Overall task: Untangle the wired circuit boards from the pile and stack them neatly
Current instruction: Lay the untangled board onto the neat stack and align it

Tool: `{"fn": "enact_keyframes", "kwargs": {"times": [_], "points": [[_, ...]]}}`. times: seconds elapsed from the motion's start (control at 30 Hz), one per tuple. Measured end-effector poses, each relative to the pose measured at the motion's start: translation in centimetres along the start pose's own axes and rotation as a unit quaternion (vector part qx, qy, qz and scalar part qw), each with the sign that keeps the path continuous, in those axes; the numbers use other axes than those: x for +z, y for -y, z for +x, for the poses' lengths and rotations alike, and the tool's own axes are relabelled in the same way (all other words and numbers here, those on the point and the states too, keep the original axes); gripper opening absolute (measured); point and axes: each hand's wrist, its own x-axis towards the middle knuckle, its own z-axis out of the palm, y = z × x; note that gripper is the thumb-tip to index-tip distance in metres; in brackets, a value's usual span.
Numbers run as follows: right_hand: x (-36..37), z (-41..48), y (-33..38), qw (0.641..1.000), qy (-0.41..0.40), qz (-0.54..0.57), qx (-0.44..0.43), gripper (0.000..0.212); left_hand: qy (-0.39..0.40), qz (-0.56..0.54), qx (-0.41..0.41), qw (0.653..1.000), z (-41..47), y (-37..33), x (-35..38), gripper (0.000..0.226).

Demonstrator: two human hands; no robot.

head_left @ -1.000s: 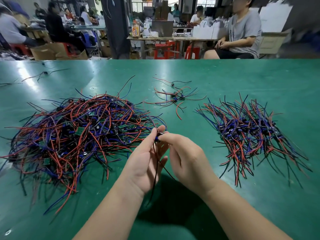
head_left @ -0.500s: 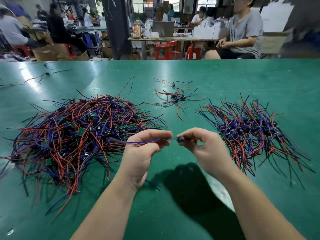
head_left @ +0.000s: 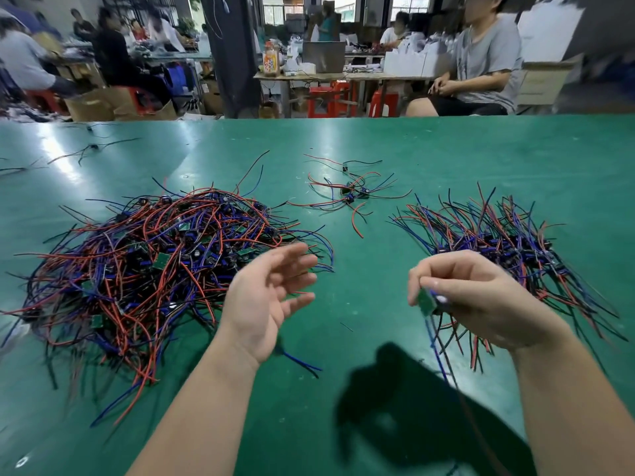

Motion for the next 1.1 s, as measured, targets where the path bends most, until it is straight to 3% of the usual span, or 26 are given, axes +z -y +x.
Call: {"fn": "enact_keyframes", "kwargs": {"times": [0.13, 0.17, 0.27, 0.33, 0.43, 0.53, 0.6, 0.67, 0.7, 0.77, 0.8, 0.87, 0.9, 1.0, 1.1], "points": [[1.6, 1.0, -1.0, 0.991, -0.013, -0.133, 0.016, 0.011, 0.101, 0.181, -0.125, 0.970, -0.9, 2.0, 2.4, 0.042], [2.0, 1.3, -1.3, 0.988, -0.024, -0.151, 0.018, 0.004, 0.118, 0.196, -0.131, 0.965, -1.2, 2.6, 2.9, 0.040], [2.9, 1.9, -2.2, 0.966, -0.088, -0.243, -0.004, 0.016, 0.146, 0.163, -0.108, 0.970, -1.7, 3.6, 3.6, 0.025], [3.4, 2.2, -2.6, 0.918, -0.158, -0.361, -0.036, 0.025, 0.124, 0.147, -0.116, 0.975, -1.8, 3.6, 3.4, 0.023], [3.9, 2.5, -2.7, 0.813, -0.253, -0.513, -0.110, 0.030, 0.082, 0.105, -0.156, 0.979, -1.4, 3.3, 3.2, 0.030], [4.1, 2.7, -3.0, 0.789, -0.277, -0.521, -0.174, 0.036, 0.054, 0.016, -0.212, 0.976, -1.3, 2.5, 3.0, 0.035], [4.4, 2.8, -3.6, 0.804, -0.227, -0.537, -0.117, 0.049, 0.030, -0.059, -0.227, 0.972, -1.2, 2.2, 2.9, 0.033], [4.9, 3.0, -4.2, 0.852, -0.147, -0.502, -0.018, 0.052, 0.021, -0.098, -0.221, 0.970, -1.1, 2.1, 2.9, 0.031], [5.1, 3.1, -4.4, 0.891, -0.127, -0.436, 0.015, 0.048, 0.026, -0.104, -0.217, 0.970, -1.0, 2.1, 2.8, 0.031], [5.9, 3.5, -4.5, 0.970, -0.131, -0.198, 0.050, 0.035, 0.045, -0.092, -0.210, 0.972, -1.0, 2.0, 2.7, 0.031], [6.2, 3.7, -4.5, 0.986, -0.142, -0.060, 0.067, 0.030, 0.060, -0.075, -0.209, 0.973, -1.0, 1.9, 2.6, 0.031], [6.1, 3.9, -4.7, 0.978, -0.133, 0.140, 0.083, 0.030, 0.098, -0.029, -0.214, 0.971, -1.2, 1.8, 2.6, 0.032], [5.9, 3.9, -4.7, 0.974, -0.119, 0.175, 0.085, 0.030, 0.113, -0.007, -0.216, 0.970, -1.3, 1.8, 2.5, 0.033], [5.3, 3.6, -4.6, 0.975, -0.088, 0.185, 0.087, 0.021, 0.127, 0.058, -0.205, 0.969, -1.6, 2.3, 2.7, 0.036], [5.1, 3.6, -4.7, 0.979, -0.127, 0.134, 0.088, 0.015, 0.076, 0.133, -0.150, 0.977, -1.5, 2.8, 3.1, 0.040]]}}
